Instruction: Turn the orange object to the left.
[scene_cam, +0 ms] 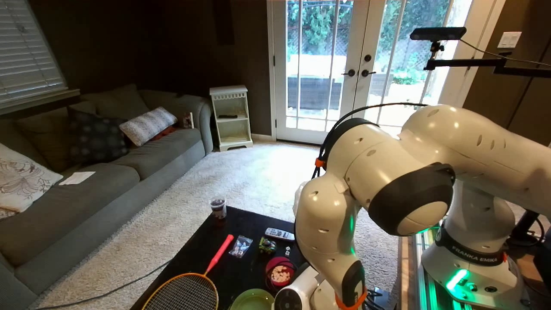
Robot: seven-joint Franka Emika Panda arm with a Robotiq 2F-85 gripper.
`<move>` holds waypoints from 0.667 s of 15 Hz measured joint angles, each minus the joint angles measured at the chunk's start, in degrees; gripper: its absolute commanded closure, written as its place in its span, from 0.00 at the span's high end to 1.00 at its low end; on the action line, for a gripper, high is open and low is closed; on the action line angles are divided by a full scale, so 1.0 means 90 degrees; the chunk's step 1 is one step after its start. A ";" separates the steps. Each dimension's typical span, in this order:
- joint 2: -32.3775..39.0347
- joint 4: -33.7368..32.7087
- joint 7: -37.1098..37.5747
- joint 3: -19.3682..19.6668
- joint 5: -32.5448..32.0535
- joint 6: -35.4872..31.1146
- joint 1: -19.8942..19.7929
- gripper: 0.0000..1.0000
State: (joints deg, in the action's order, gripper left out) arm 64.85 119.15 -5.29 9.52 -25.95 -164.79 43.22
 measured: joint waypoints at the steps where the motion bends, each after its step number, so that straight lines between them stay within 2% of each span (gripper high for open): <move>1: 0.0031 -0.0010 -0.0150 -0.0001 -0.0072 -0.0044 -0.0028 0.10; 10: 0.0382 -0.0231 -0.1275 -0.0016 -0.0523 -0.0439 -0.0337 0.10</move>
State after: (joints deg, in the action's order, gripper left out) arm 68.29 117.08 -16.76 9.37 -30.66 -168.74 40.19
